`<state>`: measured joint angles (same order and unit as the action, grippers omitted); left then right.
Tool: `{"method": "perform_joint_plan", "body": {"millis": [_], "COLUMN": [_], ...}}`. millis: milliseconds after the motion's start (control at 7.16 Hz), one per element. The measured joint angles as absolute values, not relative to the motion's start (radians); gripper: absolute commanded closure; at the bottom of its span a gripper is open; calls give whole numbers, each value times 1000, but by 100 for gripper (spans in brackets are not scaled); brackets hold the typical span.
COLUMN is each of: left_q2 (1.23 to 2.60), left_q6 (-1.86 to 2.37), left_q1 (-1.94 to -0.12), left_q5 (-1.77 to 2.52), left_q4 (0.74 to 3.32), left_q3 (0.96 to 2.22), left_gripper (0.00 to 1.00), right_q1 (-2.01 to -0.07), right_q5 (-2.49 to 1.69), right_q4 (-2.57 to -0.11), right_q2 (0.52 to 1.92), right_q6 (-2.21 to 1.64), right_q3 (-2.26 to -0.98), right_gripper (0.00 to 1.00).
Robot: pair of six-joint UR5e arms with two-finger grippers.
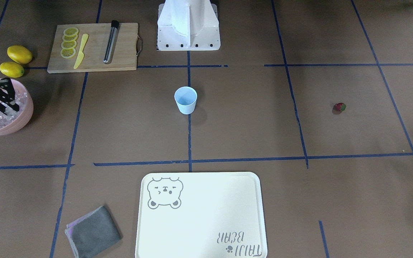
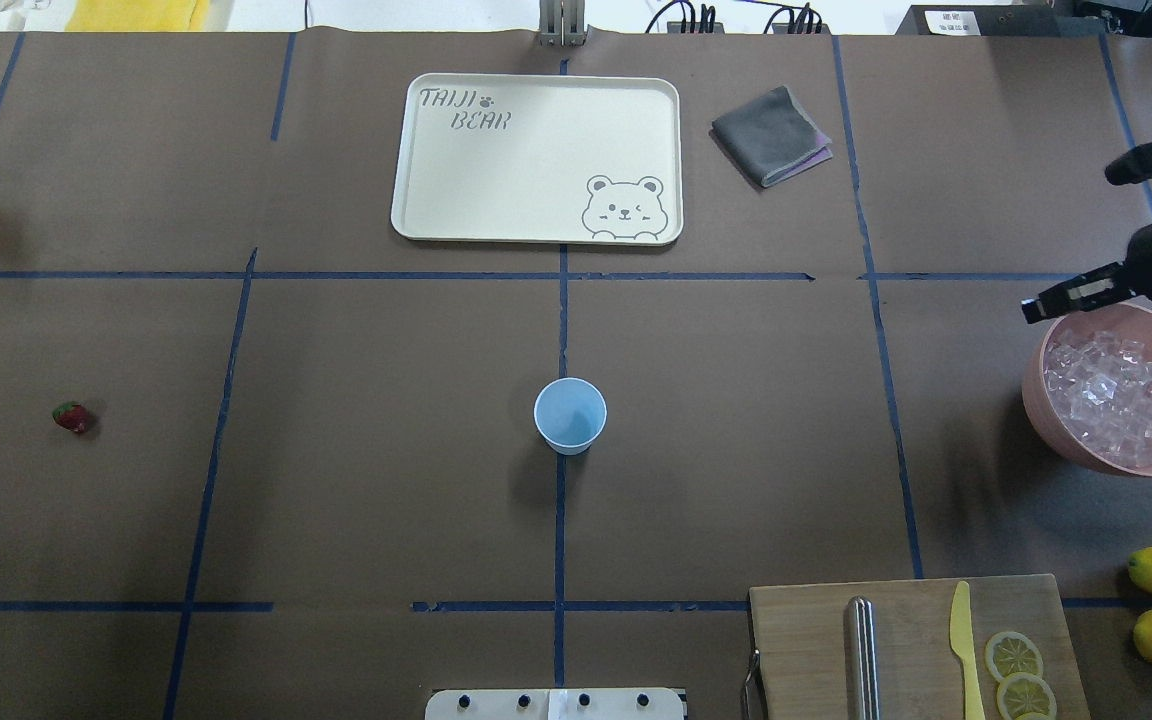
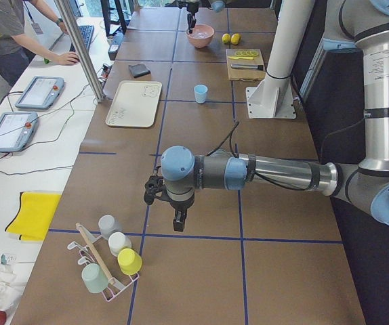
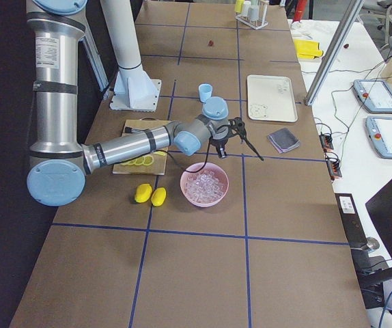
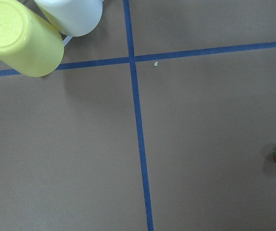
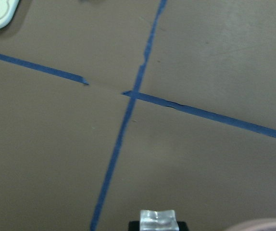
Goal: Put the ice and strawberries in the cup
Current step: 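Carry the ice cube with the right gripper over the light-blue cup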
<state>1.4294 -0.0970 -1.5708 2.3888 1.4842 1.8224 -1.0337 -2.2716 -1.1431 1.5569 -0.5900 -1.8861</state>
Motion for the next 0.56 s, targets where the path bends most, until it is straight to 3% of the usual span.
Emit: {"method": "perform_joint_plan", "body": {"millis": [559], "left_q2": [1430], "left_q6": [-97], "left_q1": [-1571], "left_q5": [2389], "left_q4": [1484], "left_q3": [1822], "left_gripper": [0], "right_q1": [-736], "right_q5": [-2054], "right_q4": [-1281], "right_q2": [1297], "right_q6": [-842], "right_q3": [-1917], "right_gripper": [100]}}
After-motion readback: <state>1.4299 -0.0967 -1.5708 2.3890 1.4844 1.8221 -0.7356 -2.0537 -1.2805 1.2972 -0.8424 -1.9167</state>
